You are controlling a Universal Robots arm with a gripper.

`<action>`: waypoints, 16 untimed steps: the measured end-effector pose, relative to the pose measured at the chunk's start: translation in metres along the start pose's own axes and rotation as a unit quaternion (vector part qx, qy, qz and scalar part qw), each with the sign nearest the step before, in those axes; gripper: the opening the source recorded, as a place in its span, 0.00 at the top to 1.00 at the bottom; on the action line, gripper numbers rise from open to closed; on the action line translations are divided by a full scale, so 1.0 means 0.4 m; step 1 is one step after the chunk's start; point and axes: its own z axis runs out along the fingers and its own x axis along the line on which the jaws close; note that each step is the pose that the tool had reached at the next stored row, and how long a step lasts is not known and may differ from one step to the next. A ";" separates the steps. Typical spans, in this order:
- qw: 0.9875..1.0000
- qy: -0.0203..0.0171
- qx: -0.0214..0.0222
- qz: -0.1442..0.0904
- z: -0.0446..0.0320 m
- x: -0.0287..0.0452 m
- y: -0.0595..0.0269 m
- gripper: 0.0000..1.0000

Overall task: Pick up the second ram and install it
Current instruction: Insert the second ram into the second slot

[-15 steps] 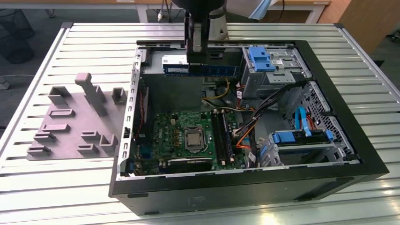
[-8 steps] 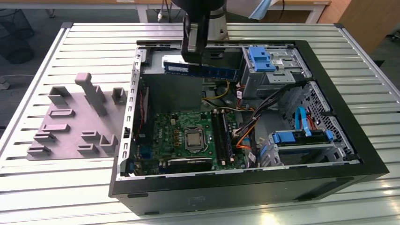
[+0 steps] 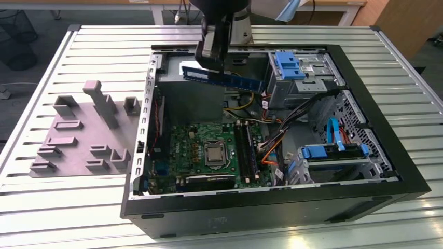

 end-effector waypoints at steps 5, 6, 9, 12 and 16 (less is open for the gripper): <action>0.999 0.000 0.000 0.032 0.000 0.000 0.000 0.86; 0.999 0.000 0.001 0.038 0.001 0.000 0.000 0.86; 0.998 0.001 0.001 0.058 0.001 0.000 0.000 0.86; 0.997 0.001 0.001 0.077 0.001 0.000 0.000 0.86; 0.995 0.001 0.002 0.101 0.001 0.000 0.000 0.86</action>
